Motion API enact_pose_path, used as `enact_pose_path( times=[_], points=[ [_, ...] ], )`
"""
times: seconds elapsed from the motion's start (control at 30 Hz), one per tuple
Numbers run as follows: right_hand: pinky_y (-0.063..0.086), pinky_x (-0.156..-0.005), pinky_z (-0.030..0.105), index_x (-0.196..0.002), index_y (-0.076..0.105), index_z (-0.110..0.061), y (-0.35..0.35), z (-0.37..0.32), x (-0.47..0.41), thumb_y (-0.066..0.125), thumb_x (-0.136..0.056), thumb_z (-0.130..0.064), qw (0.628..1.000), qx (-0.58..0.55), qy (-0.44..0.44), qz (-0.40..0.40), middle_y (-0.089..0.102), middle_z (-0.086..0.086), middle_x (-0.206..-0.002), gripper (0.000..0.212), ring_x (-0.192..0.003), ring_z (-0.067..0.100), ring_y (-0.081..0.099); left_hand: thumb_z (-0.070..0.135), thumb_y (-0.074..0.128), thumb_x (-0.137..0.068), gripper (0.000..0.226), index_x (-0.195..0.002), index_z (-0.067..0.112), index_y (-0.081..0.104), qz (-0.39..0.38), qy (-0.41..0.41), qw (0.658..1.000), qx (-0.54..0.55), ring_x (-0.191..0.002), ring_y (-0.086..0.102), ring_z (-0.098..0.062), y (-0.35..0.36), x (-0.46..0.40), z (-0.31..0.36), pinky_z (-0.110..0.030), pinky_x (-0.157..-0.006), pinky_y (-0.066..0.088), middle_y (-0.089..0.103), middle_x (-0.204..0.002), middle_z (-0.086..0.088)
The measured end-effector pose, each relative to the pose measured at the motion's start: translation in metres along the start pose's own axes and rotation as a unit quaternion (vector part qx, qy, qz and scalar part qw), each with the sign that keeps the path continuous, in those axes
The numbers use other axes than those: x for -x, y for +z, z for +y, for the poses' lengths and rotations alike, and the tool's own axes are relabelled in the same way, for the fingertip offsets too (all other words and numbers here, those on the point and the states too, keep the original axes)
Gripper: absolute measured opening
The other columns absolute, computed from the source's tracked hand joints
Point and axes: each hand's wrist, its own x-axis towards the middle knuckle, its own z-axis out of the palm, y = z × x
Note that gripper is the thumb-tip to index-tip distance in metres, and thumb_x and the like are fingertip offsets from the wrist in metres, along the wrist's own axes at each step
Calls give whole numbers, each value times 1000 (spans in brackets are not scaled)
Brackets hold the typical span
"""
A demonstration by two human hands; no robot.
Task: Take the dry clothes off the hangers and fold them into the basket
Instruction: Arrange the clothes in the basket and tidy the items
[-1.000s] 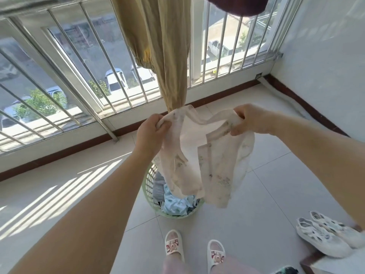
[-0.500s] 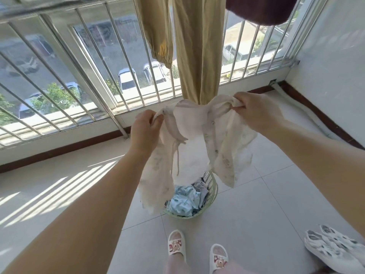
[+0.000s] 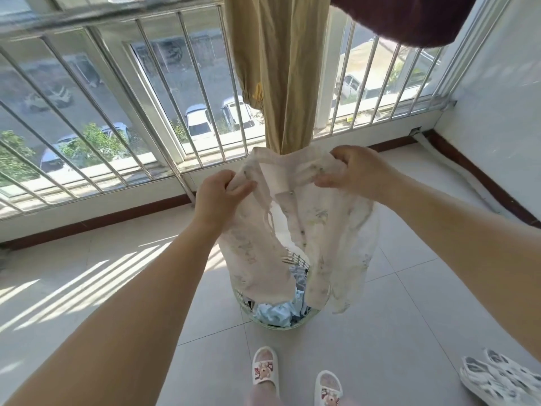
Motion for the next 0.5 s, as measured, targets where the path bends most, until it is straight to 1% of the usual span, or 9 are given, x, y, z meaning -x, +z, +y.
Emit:
enact_pose_path(
  times=[0.07,0.1,0.17,0.23,0.3,0.33,0.4,0.47,0.5],
  points=[
    [33,-60,29,-86,58,1,9,-2,-4,70,-80,-37,999,34,24,0,53,5,-78,40,-75,19,49,24,67,-82,35,-60,7,47,-7,-27,1000,-7,-59,40,-19,-2,0,-4,-32,-59,31,40,-56,-4],
    [33,-58,29,-82,56,-2,13,-3,-5,67,-82,-37,999,30,44,10,52,4,-76,37,-75,20,49,24,65,-83,34,-59,10,45,-8,-38,999,-7,-60,40,-19,-2,0,-5,-32,-60,31,39,-56,-2],
    [34,-59,30,-80,55,-7,23,-8,-8,60,-84,-36,996,-17,85,22,51,3,-74,30,-74,20,50,24,60,-87,28,-66,9,49,-2,-61,998,17,-64,44,-21,-3,3,-8,-34,-62,35,43,-60,-4],
    [35,-59,30,-82,56,-7,36,-16,-10,57,-85,-35,990,-72,115,22,51,2,-73,28,-72,21,51,25,56,-89,23,-79,4,55,2,-78,996,42,-69,51,-25,-4,5,-9,-40,-65,42,51,-68,-8],
    [39,-59,31,-92,60,-3,51,-27,-13,56,-86,-34,986,-116,121,20,56,5,-78,32,-74,22,54,24,53,-90,22,-87,3,59,3,-90,994,59,-74,56,-30,-7,6,-11,-45,-71,48,57,-75,-10],
    [44,-63,33,-98,61,-2,56,-31,-12,56,-87,-34,983,-136,122,19,60,7,-84,35,-78,23,58,23,53,-89,24,-89,1,59,-2,-93,993,67,-73,56,-29,-6,8,-10,-45,-69,47,57,-75,-10],
    [49,-71,34,-100,62,-6,69,-42,-14,57,-88,-37,981,-164,107,17,64,7,-92,34,-86,23,61,21,53,-89,23,-89,-2,58,-13,-91,993,74,-65,50,-24,-8,10,-9,-39,-61,41,53,-69,-7],
    [52,-73,32,-98,61,-12,80,-56,-15,59,-88,-35,980,-183,82,10,64,1,-91,25,-85,19,61,17,52,-89,15,-85,4,58,-33,-85,992,85,-57,49,-19,-12,13,-6,-31,-56,40,53,-66,-4],
    [54,-76,34,-101,60,-14,85,-62,-15,59,-88,-32,978,-196,66,-2,65,2,-94,22,-88,19,62,15,52,-89,11,-84,7,58,-43,-83,991,91,-55,49,-17,-15,14,-4,-29,-53,39,54,-65,-4]
  ],
)
